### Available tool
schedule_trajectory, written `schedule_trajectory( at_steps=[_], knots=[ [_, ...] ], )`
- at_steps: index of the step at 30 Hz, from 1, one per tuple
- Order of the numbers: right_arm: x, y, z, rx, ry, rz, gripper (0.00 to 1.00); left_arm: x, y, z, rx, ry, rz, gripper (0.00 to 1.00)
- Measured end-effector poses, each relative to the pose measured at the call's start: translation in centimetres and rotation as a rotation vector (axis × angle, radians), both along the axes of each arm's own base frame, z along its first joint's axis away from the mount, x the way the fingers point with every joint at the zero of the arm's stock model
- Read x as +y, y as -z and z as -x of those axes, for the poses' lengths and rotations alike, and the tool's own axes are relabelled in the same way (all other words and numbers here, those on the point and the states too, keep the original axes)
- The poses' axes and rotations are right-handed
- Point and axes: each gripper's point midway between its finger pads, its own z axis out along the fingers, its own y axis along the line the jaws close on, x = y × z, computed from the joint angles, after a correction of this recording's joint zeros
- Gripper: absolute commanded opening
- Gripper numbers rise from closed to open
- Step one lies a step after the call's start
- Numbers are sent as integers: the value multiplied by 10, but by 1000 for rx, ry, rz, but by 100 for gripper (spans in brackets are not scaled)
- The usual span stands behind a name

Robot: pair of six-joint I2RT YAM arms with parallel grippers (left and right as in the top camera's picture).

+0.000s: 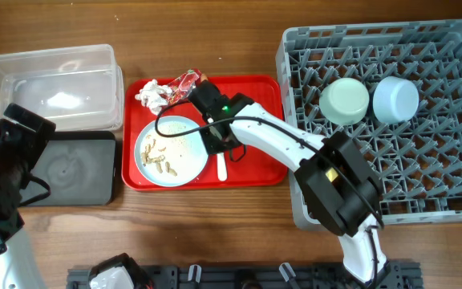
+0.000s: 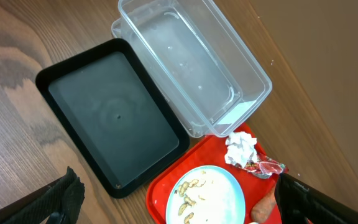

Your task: Sort waste into correct bins and load items into the dishwasher rack

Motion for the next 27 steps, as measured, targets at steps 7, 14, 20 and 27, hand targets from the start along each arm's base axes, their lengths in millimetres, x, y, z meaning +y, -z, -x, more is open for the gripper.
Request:
schedule_trajectory(
  at_steps=[7, 14, 20, 27],
  knots=[
    [-20, 2, 2, 9, 19, 82, 11, 0, 0, 0, 0, 0, 0, 100],
    [-28, 2, -4, 10, 64, 88, 7, 0, 0, 0, 0, 0, 0, 100],
    [-51, 2, -15, 28, 111, 103, 4, 0, 0, 0, 0, 0, 0, 100],
    [-83, -61, -48, -88, 202, 13, 4, 0, 0, 0, 0, 0, 0, 100]
  ],
)
